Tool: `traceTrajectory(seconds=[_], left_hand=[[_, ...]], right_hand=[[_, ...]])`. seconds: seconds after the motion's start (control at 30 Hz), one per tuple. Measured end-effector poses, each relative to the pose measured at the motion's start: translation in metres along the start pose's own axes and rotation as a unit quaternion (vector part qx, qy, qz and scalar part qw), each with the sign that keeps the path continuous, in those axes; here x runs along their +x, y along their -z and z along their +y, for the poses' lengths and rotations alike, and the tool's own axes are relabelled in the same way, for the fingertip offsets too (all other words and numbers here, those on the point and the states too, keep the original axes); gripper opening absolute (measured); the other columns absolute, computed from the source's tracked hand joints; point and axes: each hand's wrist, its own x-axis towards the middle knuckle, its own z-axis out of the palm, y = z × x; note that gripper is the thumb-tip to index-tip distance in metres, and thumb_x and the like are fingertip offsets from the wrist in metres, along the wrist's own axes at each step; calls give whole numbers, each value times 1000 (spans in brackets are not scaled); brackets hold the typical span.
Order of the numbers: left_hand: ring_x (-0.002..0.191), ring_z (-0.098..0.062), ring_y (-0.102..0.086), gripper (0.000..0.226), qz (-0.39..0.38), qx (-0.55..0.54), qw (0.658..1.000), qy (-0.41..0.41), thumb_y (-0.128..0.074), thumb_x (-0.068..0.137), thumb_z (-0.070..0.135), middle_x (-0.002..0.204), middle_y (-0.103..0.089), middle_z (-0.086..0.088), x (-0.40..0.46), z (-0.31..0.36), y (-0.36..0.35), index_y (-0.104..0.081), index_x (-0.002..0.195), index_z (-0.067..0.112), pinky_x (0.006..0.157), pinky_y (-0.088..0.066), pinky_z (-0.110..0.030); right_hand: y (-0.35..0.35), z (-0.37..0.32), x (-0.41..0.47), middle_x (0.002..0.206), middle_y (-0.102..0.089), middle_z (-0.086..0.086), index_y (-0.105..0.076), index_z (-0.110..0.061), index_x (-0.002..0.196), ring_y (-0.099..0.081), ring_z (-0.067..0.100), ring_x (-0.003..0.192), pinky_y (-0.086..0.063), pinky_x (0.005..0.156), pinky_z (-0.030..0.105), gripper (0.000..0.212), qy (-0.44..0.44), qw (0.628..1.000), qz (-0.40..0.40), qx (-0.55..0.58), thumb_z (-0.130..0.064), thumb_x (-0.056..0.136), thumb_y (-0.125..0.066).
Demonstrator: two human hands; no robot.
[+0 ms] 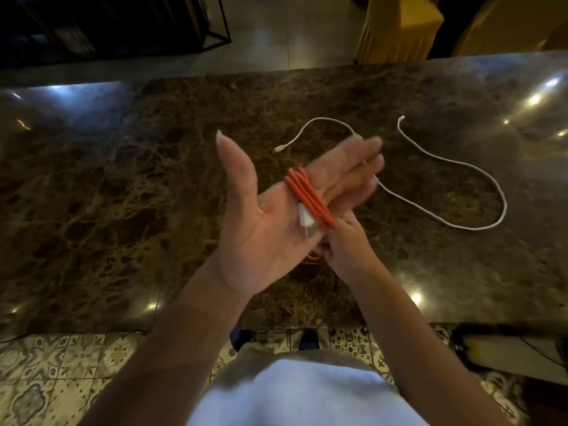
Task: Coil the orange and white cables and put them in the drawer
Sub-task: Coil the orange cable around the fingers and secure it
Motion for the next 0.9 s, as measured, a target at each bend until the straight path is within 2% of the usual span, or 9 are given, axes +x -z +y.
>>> traceTrajectory(seconds=[0.1,0.23,0.3,0.37,0.5,0.6,0.77,0.83,0.9], left_hand=[[158,-29,-26,125,61,-42,997,-11,1,76,86,170,-26,-19,1,-2,22,-20,160,-4,132,-12,-45],[160,-13,-16,134,81,158,983,-39,-28,71,99,174,-16,-6,12,-17,50,-15,163,3,132,-11,-38],[160,-8,-13,133,76,242,967,-9,-28,71,100,175,-13,-2,14,-24,49,-14,164,6,132,-11,-40],[160,-8,-13,133,55,252,966,11,-25,71,100,175,-13,-2,14,-27,45,-14,164,6,132,-12,-39],[160,-13,-17,135,43,148,988,-3,-33,69,98,174,-14,-8,9,-21,52,-15,163,3,131,-15,-32],[160,-13,-16,136,61,181,982,1,-31,67,101,174,-14,-8,5,-20,58,-18,162,6,132,-14,-38],[160,-12,-17,118,15,321,946,41,-18,75,100,173,-24,3,-2,-40,59,-32,161,20,130,-13,-55],[161,-13,-13,109,-8,339,940,32,-17,78,97,172,-25,3,-6,-47,58,-41,156,25,130,-10,-55],[160,-7,-16,98,-24,320,946,43,-19,78,97,169,-32,13,-13,-51,51,-48,150,37,131,-11,-43]], right_hand=[[6,-8,-8,56,-35,-4,-50,-18,68,-28,9,45,-25,43,20,41,18,996,-57,-70,-35,106,-50],[10,-41,-45,57,-47,-10,-66,-4,92,-42,8,50,-35,51,20,32,28,970,-117,-212,-22,110,-46],[11,-56,-58,59,-57,-3,-71,-15,110,-52,12,51,-42,54,26,22,47,946,-134,-291,-24,109,-50],[12,-68,-63,62,-64,0,-71,-23,115,-61,14,53,-47,56,27,20,57,930,-127,-340,-27,107,-54],[20,-89,-69,68,-73,-7,-74,-26,102,-71,15,58,-58,56,33,16,75,882,-73,-460,-34,101,-60],[22,-100,-75,64,-69,-11,-73,-30,92,-64,12,51,-46,48,20,23,113,854,-60,-505,-47,96,-59],[15,-116,-76,61,-62,-8,-67,-35,91,-59,12,51,-38,47,14,16,145,816,-170,-534,-45,101,-59],[14,-123,-71,64,-62,-8,-64,-37,91,-58,12,52,-38,48,16,14,141,808,-209,-532,-42,103,-59],[14,-129,-65,68,-64,-12,-66,-39,93,-57,12,52,-38,49,17,12,155,819,-209,-511,-40,103,-60]])
